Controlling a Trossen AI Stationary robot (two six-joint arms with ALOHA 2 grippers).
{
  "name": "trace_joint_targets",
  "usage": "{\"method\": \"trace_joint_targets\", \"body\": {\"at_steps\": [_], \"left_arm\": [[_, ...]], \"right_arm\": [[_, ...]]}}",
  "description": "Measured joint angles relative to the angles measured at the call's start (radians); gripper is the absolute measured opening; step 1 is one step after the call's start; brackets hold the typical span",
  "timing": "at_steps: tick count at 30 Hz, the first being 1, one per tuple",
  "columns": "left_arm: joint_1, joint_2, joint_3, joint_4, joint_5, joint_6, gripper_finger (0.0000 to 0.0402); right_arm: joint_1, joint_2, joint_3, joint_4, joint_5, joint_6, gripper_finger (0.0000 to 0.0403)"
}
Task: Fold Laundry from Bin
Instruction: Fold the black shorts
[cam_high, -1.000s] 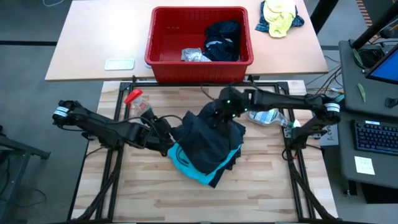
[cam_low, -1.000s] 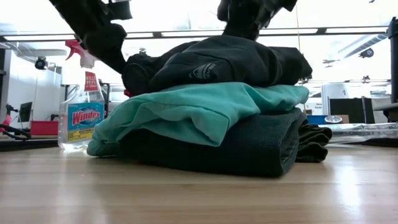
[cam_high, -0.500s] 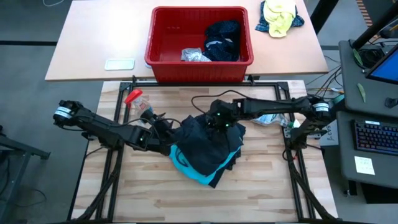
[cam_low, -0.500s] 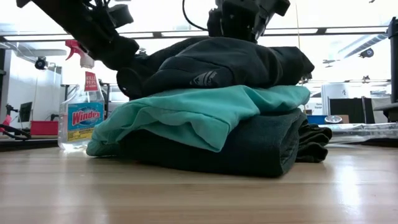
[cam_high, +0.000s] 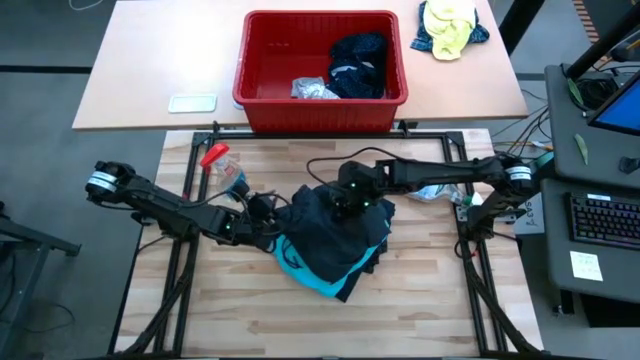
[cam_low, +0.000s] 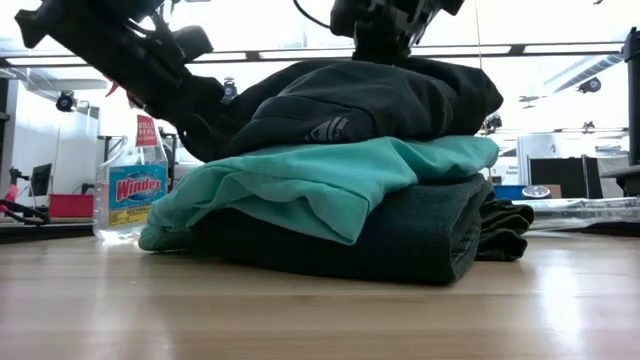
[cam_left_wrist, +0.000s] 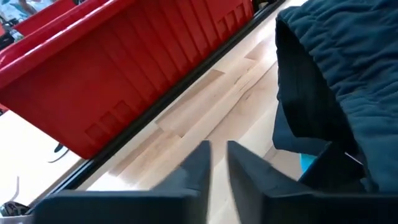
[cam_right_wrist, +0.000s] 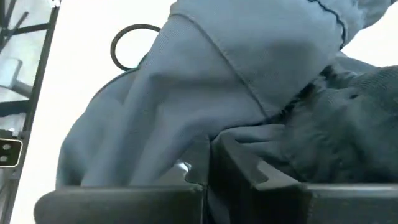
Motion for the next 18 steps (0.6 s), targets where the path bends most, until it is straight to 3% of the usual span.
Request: {"method": "trace_joint_targets", "body": {"at_steps": [2,9,13,18], "left_arm": [[-0.002,0.000,0.002,-0.001,-0.004,0.007,0.0010],[-0.085,0.000,0.033,0.001,0.052,0.225,0.0002],[-0.167,0.001,0.034,0.019,0.086,0.334,0.0001],[-0.196,0.001,0.045,0.034,0.085,0.321,0.0000]], "right_arm": [[0.000,-0.016,0.000,0.000,0.003,0.003,0.0015],[0.000,-0.063,0.000,-0.040,0.085,0.029,0.0025],[0.000,-0.084,0.000,-0.047,0.085,0.019,0.0059],[-0.009,-0.117,0.001,-0.048,0.086,0.018,0.0120]]}}
